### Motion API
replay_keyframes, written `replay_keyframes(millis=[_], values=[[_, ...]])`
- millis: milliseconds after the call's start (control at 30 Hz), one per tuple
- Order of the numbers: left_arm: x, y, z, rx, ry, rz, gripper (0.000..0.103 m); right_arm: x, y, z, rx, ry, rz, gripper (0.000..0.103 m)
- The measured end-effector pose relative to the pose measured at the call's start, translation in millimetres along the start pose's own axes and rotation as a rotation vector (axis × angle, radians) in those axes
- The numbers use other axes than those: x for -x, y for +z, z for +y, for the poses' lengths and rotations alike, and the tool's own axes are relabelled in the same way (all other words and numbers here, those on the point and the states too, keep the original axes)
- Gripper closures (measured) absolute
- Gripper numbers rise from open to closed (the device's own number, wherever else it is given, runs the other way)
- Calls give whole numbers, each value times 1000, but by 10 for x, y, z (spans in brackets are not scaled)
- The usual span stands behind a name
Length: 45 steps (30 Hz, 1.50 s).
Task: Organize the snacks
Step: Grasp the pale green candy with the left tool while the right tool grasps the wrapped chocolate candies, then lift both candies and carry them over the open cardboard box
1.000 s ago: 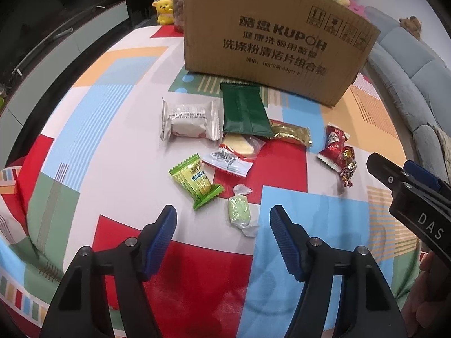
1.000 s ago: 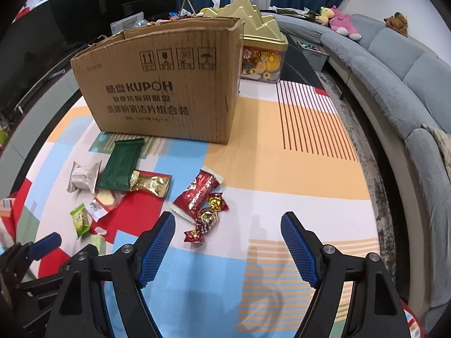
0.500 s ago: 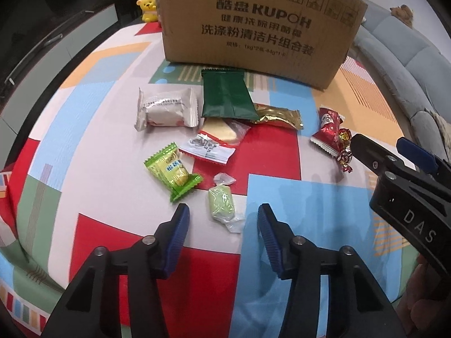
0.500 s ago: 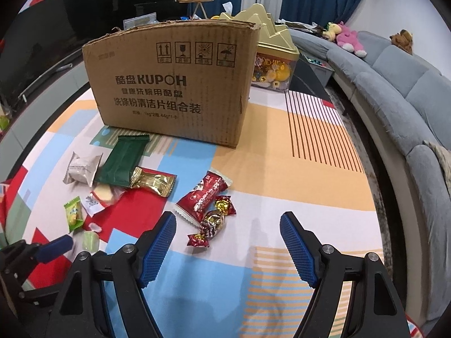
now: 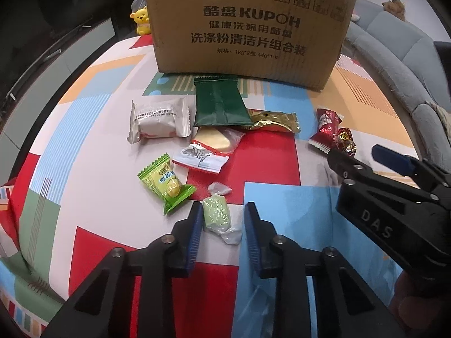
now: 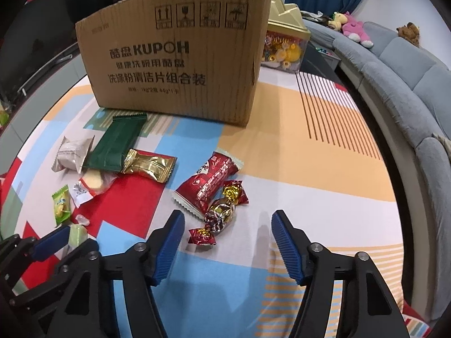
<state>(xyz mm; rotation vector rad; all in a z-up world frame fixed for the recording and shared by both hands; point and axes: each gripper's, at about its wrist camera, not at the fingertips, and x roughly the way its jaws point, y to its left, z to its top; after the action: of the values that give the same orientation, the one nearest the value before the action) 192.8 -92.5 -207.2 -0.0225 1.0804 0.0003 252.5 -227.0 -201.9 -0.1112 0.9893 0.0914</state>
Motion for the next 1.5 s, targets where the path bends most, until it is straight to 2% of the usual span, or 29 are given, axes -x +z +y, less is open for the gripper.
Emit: replay_keyframes(millis=[67,167,233,300,700,1500], values=[[-6,7,-12,-8,-7,-4,82,-38,-6,-2,-3,6,12,49],[2,-1,-14,-12,-8,-9,83,-46,-29,4,1,18,14,64],[1,-2,-17,-17,-7,-11,84,-31,-35,28,12,22,12,81],[2,-2,-19,-20,-7,-11,84,-19,-47,35,15,15,11,84],[33,9,-43,-41,6,-13,84,102,-15,16,12,-4,-19,85],[483,161,19,-47,-7,-94,84,621,61,79,-8,-23,-82,85]])
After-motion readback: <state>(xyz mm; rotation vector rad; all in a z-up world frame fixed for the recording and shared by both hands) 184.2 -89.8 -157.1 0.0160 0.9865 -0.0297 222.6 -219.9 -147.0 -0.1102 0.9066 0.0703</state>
